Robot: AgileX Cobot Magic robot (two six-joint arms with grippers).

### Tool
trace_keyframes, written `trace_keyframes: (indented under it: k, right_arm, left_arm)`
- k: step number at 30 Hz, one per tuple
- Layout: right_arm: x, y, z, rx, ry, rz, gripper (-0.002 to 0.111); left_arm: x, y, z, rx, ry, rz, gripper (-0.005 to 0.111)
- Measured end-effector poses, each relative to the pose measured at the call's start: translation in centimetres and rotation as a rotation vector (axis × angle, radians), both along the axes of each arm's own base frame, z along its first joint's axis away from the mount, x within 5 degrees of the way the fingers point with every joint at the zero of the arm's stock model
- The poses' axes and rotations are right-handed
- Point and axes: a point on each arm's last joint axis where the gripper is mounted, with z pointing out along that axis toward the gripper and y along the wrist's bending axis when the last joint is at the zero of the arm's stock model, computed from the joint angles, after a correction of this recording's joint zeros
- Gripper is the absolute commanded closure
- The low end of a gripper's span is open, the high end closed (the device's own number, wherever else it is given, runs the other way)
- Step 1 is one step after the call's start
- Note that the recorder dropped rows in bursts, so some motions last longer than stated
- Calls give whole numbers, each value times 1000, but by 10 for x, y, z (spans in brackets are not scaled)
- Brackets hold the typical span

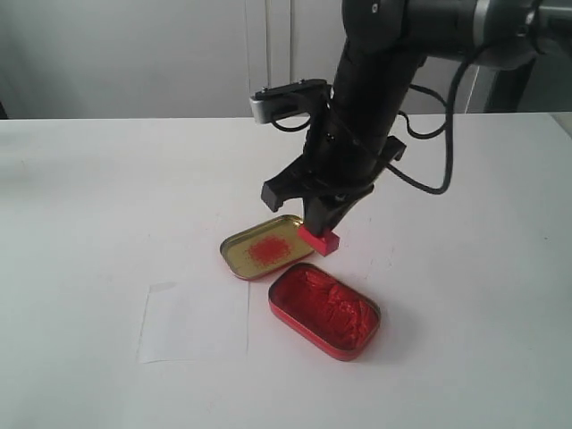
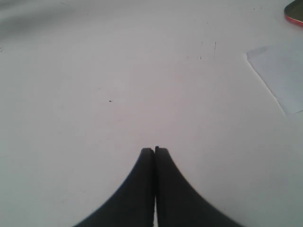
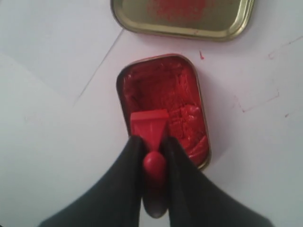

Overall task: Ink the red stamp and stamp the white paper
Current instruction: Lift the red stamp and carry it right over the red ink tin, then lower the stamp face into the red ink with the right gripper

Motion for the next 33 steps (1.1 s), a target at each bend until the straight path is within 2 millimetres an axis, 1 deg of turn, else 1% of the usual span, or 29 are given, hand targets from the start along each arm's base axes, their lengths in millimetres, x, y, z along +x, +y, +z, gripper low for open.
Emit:
trace_keyframes:
  k: [3, 8, 14, 18, 22, 28, 30, 33]
  right_arm:
    - [-10, -8, 1, -15, -8, 1, 108]
    - [-37, -25, -4, -31, 4, 7, 108]
    - [-60, -39, -8, -42, 2, 29, 108]
    - [-72, -47, -20, -53, 10, 50, 108]
    - [-77, -51, -29, -42, -16, 39, 108]
    - [-71, -47, -28, 1, -85, 8, 108]
    - [-69, -45, -30, 5, -93, 7, 108]
    - [-70, -36, -37, 0, -99, 35, 108]
  left_arm:
    - [0, 0, 0, 0, 0, 0, 107]
    - [0, 0, 0, 0, 0, 0, 107]
    - [0, 0, 0, 0, 0, 0, 107]
    - [0, 0, 0, 0, 0, 0, 107]
    - [0, 0, 0, 0, 0, 0, 107]
    - [0, 0, 0, 0, 0, 0, 107]
    - [0, 0, 0, 0, 0, 0, 107]
    - [0, 0, 0, 0, 0, 0, 107]
